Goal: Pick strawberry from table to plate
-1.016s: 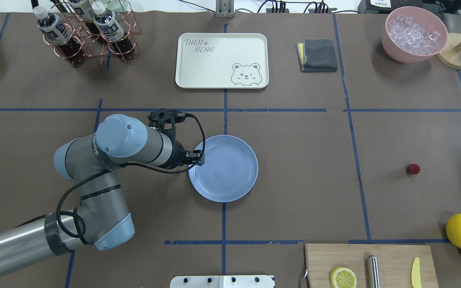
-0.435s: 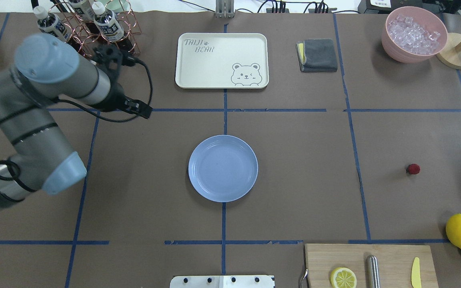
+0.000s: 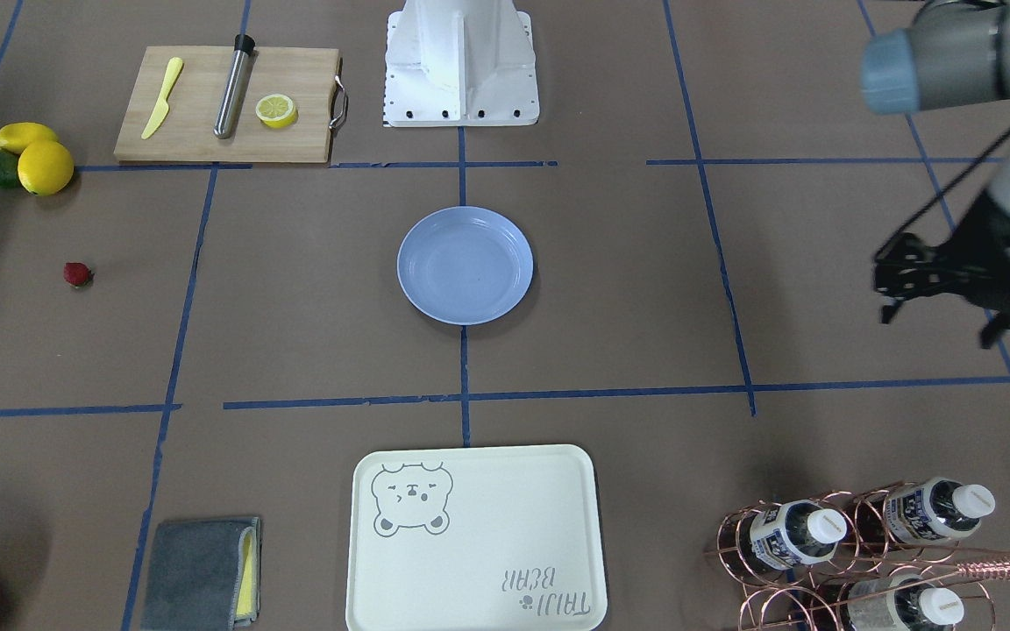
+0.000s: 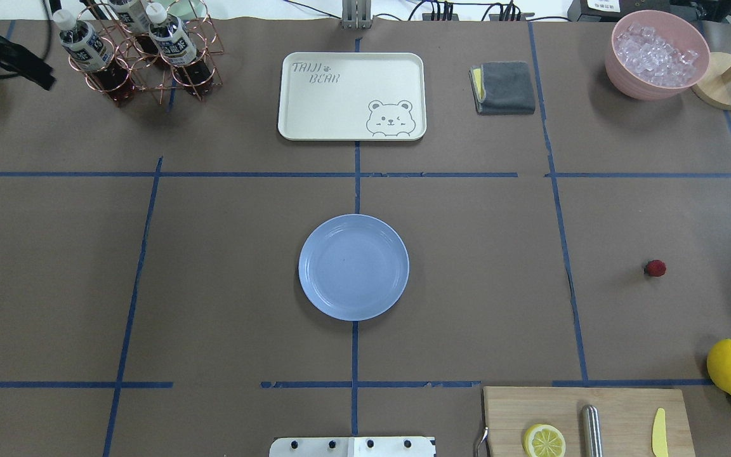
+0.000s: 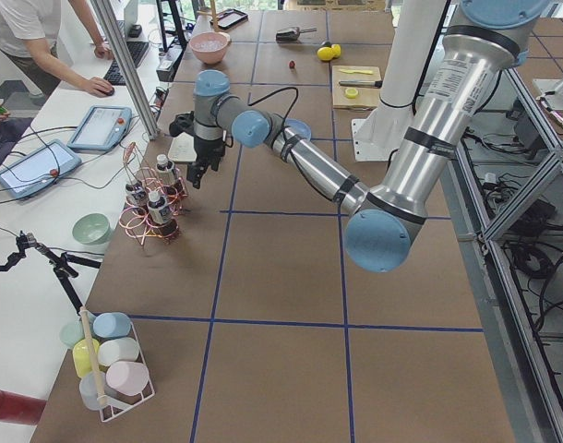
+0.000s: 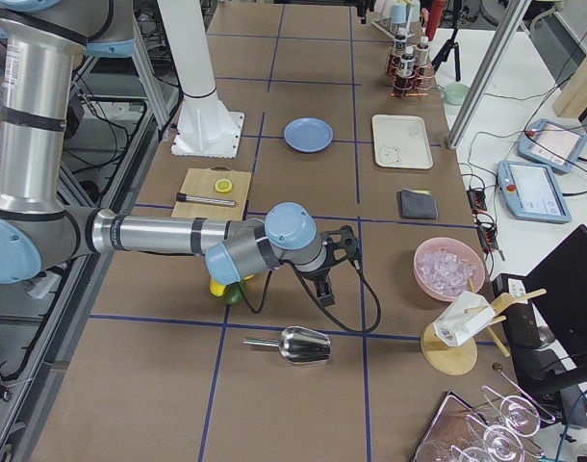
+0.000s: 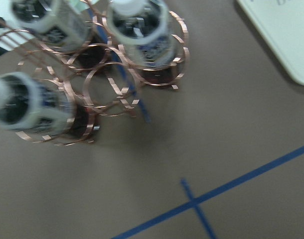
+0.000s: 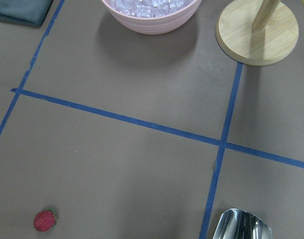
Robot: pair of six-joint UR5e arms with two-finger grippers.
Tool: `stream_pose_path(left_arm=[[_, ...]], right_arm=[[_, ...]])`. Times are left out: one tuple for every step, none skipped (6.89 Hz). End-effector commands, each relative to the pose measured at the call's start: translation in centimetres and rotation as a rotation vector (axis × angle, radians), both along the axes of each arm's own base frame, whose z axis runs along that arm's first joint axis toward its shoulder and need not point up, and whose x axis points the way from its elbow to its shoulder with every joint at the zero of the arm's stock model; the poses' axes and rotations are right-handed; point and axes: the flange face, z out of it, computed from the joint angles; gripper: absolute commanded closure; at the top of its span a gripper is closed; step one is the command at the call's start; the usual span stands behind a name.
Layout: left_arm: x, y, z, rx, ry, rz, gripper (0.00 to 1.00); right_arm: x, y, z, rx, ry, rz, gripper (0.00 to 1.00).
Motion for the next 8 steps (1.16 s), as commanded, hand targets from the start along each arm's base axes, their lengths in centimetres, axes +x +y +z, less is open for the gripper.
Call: stream_pose_path(left_arm=[[-12.0,2.9,11.3,-0.103,-0.027,-0.001,0.0],[-15.1,3.6,14.2,-0.201,-0.038,-0.038,0.0],[-17.2,7.3,19.1,-0.212,-0.039,0.022,0.0],[-18.0,10.9,20.6,-0.223,-0.024,0.029,0.0],[-17.9,13.1,21.9,-0.251,-0.02,0.029,0.0],[-17.9,13.4,22.0,-0.255,0.01,0.03,0.0],[-17.5,14.1,22.4,-0.267,0.052,0.037,0.0],[-17.4,13.9,22.2,-0.261,0.059,0.038,0.0]], right_arm=[[-0.6,0.3,-0.4,-0.004,-0.074,-0.04,0.0],[-0.6,0.2,-0.6,0.0,-0.073,-0.038,0.0],[-0.6,0.2,-0.5,0.0,-0.073,-0.038,0.03],[-0.8,0.2,-0.9,0.004,-0.073,-0.042,0.01],[-1.3,0.1,-0.9,0.004,-0.068,-0.053,0.0],[-2.5,-0.1,-1.1,-0.033,-0.068,-0.05,0.0],[-6.1,-0.6,-4.0,-0.07,-0.006,-0.01,0.0],[-10.3,-0.6,-5.7,-0.135,0.032,0.026,0.0]])
